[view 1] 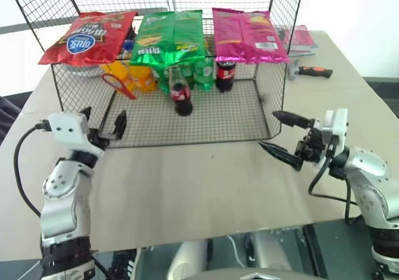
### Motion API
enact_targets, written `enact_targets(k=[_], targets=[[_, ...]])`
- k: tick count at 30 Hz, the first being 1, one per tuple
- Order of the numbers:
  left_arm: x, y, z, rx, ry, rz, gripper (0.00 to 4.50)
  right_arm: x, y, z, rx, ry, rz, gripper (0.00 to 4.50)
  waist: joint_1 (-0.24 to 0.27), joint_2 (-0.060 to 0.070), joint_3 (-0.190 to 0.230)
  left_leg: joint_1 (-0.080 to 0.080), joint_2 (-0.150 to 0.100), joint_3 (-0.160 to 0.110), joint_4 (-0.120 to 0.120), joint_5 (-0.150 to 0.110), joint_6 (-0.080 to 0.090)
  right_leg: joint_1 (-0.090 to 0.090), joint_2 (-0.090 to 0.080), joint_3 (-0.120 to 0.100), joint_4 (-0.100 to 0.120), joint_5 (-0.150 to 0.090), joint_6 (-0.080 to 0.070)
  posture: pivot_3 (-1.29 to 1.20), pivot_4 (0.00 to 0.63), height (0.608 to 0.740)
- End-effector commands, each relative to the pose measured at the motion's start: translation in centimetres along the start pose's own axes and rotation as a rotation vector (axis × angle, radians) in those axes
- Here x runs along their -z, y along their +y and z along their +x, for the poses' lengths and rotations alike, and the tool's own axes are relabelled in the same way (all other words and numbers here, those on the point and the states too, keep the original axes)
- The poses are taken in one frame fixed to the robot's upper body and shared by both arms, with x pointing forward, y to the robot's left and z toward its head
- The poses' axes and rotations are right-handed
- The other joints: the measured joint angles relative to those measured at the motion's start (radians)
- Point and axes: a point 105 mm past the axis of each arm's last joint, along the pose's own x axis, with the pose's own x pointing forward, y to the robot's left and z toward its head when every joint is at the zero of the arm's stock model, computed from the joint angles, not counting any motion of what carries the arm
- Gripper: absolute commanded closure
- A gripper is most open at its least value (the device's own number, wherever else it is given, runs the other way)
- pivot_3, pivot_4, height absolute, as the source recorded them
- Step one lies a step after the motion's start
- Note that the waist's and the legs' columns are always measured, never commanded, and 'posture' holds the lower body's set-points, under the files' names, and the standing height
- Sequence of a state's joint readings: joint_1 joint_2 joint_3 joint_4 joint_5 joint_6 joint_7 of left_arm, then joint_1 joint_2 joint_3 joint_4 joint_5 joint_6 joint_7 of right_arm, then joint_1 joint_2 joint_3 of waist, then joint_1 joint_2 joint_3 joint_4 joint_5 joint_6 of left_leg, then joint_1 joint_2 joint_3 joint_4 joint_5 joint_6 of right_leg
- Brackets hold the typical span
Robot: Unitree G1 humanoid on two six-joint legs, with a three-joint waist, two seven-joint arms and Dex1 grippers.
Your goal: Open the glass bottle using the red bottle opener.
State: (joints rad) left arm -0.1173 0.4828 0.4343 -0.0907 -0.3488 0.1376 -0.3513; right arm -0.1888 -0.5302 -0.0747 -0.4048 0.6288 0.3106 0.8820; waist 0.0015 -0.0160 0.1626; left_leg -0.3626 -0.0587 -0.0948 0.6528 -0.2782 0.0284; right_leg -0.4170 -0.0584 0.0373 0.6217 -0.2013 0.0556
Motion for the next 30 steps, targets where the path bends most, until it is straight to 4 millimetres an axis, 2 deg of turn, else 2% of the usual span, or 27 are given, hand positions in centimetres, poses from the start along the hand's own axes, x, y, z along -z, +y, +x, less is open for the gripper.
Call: enact_targets(k=[1, 6, 13, 19, 22, 30], targets=[[-1.3, 0.9, 0.9, -0.031, -0.056, 0.039, 0.00, -2.1, 0.5, 0.9, -0.030, -0.063, -0.025, 0.05, 0.003, 0.000, 0.000, 0.000, 0.000, 0.000, 0.000, 0.000, 0.000, 0.000, 0.000, 0.000, 0.000, 0.000, 0.000, 0.00, 0.150, 0.740], [-1.7, 1.1, 2.3, -0.047, -0.093, 0.025, 0.00, -2.4, -0.1, 1.4, -0.032, -0.072, -0.037, 0.05, 0.008, 0.000, 0.000, 0.000, 0.000, -0.001, 0.000, 0.000, 0.000, 0.000, 0.000, -0.001, 0.000, 0.000, 0.000, 0.00, 0.150, 0.740], [-3.0, 0.5, 4.7, -0.013, -0.155, 0.014, 0.00, -2.1, 0.2, 1.7, -0.036, -0.077, -0.030, 0.05, 0.010, 0.000, 0.000, -0.001, -0.001, -0.003, 0.000, 0.000, -0.001, 0.000, -0.001, -0.003, 0.000, 0.000, 0.000, 0.00, 0.150, 0.740], [-3.2, 0.5, 6.3, -0.007, -0.169, 0.003, 0.00, -1.9, 0.2, 1.8, -0.033, -0.078, -0.028, 0.05, 0.009, 0.000, 0.000, -0.002, -0.002, -0.004, 0.000, 0.001, -0.001, 0.000, -0.001, -0.004, 0.000, 0.000, 0.000, 0.00, 0.150, 0.740], [-3.2, 0.2, 6.7, 0.009, -0.176, -0.001, 0.75, -1.9, 0.3, 1.8, -0.033, -0.078, -0.030, 0.00, 0.008, 0.000, 0.000, -0.002, -0.002, -0.004, 0.000, 0.001, -0.001, 0.000, -0.001, -0.004, 0.001, 0.000, 0.000, 0.00, 0.150, 0.740], [-2.6, -0.5, 6.3, 0.047, -0.175, -0.022, 4.29, -1.8, 0.2, 1.7, -0.022, -0.074, -0.033, 0.00, 0.009, 0.000, 0.000, -0.002, -0.002, -0.005, 0.000, 0.001, -0.001, 0.000, -0.003, -0.005, 0.001, 0.000, 0.000, 0.00, 0.150, 0.740]])
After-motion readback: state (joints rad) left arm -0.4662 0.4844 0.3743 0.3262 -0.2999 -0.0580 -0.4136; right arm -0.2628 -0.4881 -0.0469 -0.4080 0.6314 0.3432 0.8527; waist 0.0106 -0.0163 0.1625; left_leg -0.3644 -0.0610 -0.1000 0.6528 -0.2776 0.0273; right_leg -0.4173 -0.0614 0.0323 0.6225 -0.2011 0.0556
